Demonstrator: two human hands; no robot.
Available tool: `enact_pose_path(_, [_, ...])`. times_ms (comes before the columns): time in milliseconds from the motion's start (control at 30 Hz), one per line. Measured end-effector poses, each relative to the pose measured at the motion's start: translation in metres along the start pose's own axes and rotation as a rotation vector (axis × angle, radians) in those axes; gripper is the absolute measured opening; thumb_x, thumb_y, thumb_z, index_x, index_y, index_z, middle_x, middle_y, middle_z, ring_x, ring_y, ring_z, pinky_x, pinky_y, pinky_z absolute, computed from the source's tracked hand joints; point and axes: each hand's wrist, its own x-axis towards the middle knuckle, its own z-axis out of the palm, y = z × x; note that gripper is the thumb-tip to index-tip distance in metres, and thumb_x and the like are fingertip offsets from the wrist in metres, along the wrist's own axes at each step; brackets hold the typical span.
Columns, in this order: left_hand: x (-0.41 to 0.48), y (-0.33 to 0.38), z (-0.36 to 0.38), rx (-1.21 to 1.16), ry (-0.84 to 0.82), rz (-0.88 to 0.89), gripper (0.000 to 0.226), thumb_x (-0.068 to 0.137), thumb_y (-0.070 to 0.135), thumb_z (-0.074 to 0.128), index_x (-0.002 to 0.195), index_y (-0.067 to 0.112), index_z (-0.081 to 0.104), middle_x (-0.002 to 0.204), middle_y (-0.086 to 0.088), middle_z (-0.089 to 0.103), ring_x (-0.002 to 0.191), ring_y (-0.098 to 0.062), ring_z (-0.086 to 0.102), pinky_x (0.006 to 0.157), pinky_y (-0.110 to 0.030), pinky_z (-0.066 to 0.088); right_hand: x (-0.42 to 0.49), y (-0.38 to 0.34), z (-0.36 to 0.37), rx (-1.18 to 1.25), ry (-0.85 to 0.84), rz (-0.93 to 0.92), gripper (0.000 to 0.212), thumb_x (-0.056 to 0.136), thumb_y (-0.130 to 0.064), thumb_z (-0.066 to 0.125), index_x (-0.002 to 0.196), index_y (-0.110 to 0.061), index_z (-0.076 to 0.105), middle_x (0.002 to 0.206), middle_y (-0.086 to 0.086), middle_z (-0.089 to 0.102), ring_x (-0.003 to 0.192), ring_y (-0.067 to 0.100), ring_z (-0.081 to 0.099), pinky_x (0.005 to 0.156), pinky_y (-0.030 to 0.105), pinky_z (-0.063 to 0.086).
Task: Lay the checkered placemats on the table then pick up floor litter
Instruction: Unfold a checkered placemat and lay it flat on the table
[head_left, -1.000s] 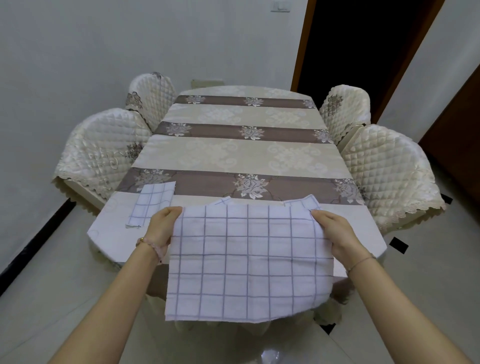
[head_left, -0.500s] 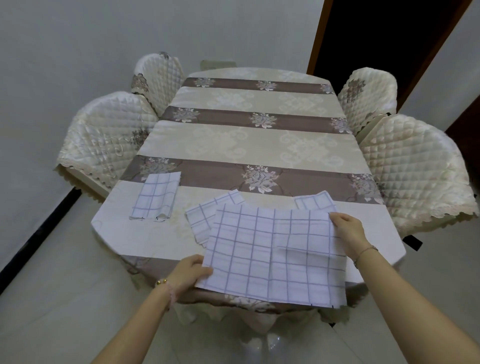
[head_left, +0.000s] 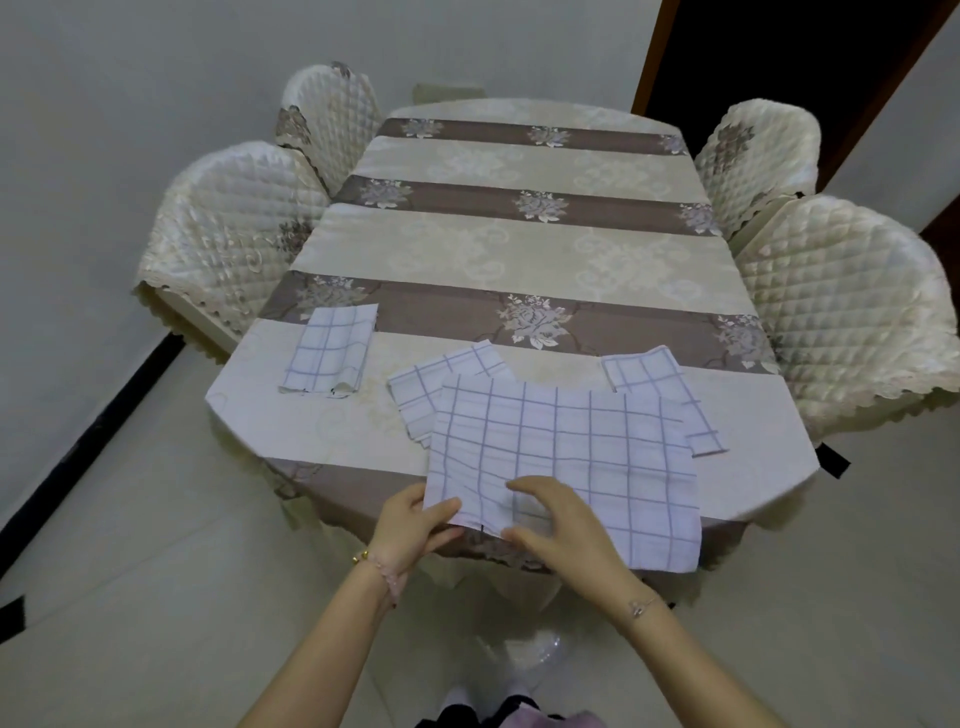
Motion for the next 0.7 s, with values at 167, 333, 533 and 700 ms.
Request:
enact_pose_path(167, [-0.020, 0.013, 0.010, -0.048, -0.050, 0.078, 0.019, 0.085, 0.003, 0.062, 0.103, 0.001, 0.064, 0.101, -0.017, 0.071, 0.092, -0.028, 0.070, 0.068, -0.028, 0.059, -0.006, -0.005, 0.015, 0.036, 0.044, -0.039, 0.038, 0.098, -0.033, 0.071, 0.136, -0.027, 0.064, 0.126, -0.022, 0.054, 0.119, -0.002, 0.048, 0.091, -0.001, 0.035])
enact_pose_path(333, [-0.031, 0.027, 0.020, -0.036, -0.091, 0.142, 0.020, 0.084, 0.007, 0.065, 0.104, 0.003, 0.065, 0.099, -0.014, 0.073, 0.089, -0.026, 0.071, 0.073, -0.032, 0.059, -0.006, -0.011, 0.011, 0.233, 0.167, 0.019, 0.010, 0.098, -0.024, 0.072, 0.096, -0.033, 0.069, 0.093, -0.027, 0.067, 0.093, -0.012, 0.060, 0.080, -0.002, 0.043])
enact_pose_path(533, [-0.035, 0.037, 0.020, 0.140, -0.127, 0.231, 0.018, 0.078, 0.005, 0.071, 0.094, 0.013, 0.068, 0.087, 0.000, 0.076, 0.083, -0.015, 0.071, 0.073, -0.028, 0.057, -0.010, -0.010, -0.002, 0.475, 0.260, 0.050, 0.023, 0.098, -0.010, 0.069, 0.077, -0.015, 0.076, 0.072, -0.007, 0.072, 0.069, -0.002, 0.063, 0.067, 0.012, 0.051])
enact_pose_path(700, [-0.042, 0.064, -0.004, 0.372, -0.148, 0.336, 0.011, 0.076, 0.009, 0.073, 0.087, 0.010, 0.071, 0.079, 0.004, 0.076, 0.075, -0.008, 0.070, 0.060, -0.014, 0.052, -0.019, -0.005, -0.054, 0.508, 0.426, 0.052, 0.026, 0.100, -0.006, 0.067, 0.080, -0.022, 0.073, 0.080, -0.004, 0.073, 0.067, -0.013, 0.066, 0.065, 0.002, 0.052])
